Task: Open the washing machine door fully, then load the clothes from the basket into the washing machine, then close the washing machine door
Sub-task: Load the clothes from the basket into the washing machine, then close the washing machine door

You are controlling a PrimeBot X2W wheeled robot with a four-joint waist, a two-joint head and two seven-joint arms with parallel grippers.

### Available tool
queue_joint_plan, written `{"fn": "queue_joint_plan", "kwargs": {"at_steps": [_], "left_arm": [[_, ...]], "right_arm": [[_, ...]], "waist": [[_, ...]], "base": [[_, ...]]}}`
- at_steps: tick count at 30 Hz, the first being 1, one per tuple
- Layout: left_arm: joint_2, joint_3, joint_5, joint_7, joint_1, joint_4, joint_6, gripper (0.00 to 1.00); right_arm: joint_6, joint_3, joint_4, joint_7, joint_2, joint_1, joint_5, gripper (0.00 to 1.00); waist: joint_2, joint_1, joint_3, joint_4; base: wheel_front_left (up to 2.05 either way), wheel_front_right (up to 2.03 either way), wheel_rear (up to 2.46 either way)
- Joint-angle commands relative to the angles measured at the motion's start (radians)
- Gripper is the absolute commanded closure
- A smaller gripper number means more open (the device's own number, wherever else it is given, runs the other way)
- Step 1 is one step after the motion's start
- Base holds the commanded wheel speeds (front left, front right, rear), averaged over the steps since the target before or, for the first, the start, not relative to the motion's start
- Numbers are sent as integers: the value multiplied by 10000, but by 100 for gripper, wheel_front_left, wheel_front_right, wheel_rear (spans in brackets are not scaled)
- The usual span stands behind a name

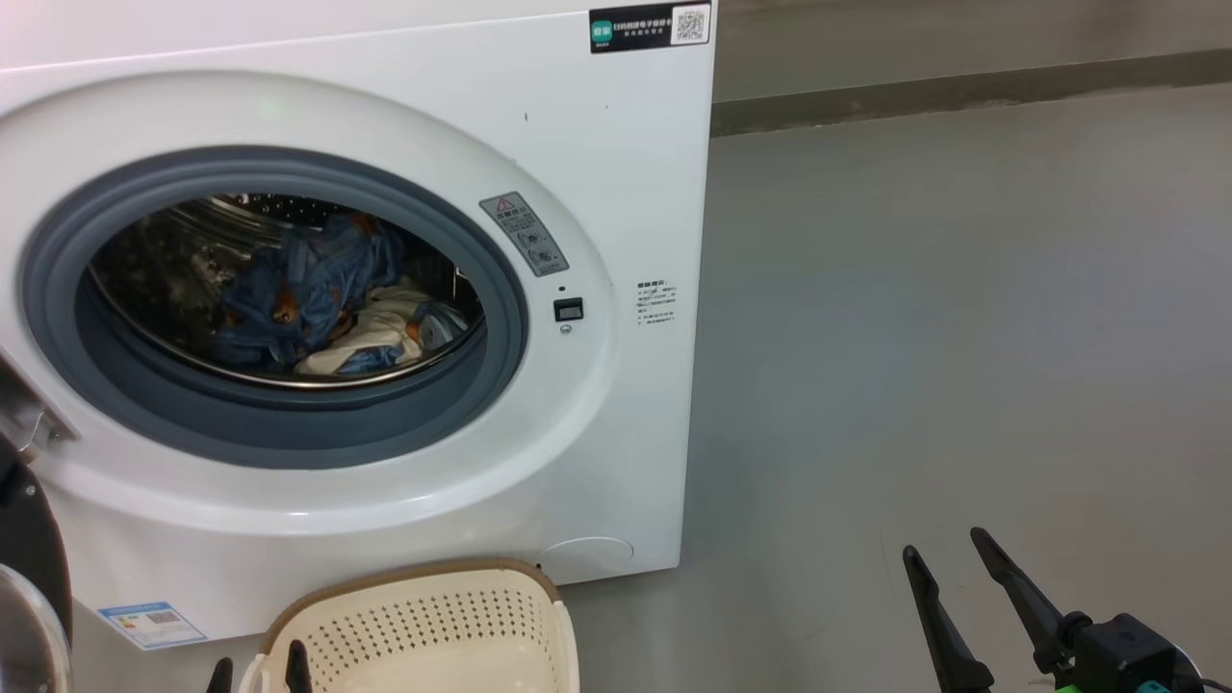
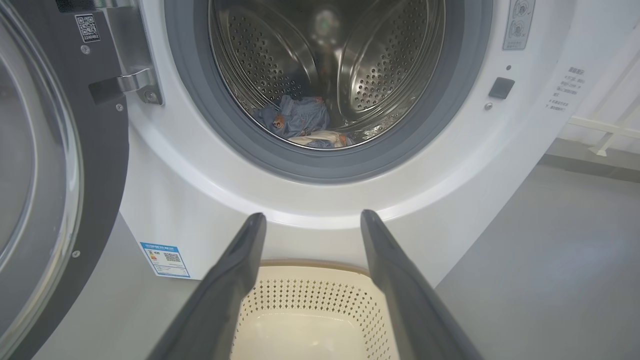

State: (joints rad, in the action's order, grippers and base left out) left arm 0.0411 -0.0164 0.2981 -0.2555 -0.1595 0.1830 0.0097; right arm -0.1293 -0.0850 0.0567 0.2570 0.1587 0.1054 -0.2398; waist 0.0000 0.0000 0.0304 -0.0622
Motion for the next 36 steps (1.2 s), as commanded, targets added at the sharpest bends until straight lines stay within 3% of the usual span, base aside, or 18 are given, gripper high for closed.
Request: {"fn": "queue_joint_plan", "kwargs": {"at_steps": [1,36], "left_arm": [[92,-368,95,-63,139,-322,-46,0],[91,-298,176,-63,21,-539,-72,0]], "right_arm": [[-14,-228,-268,48,185,-141,42,0],[-14,-256,-287,48,159,-32,62,0]], "waist": [[0,0,33,-17],[0,0,183,-150]], "base": [[0,0,0],[0,0,0]]}}
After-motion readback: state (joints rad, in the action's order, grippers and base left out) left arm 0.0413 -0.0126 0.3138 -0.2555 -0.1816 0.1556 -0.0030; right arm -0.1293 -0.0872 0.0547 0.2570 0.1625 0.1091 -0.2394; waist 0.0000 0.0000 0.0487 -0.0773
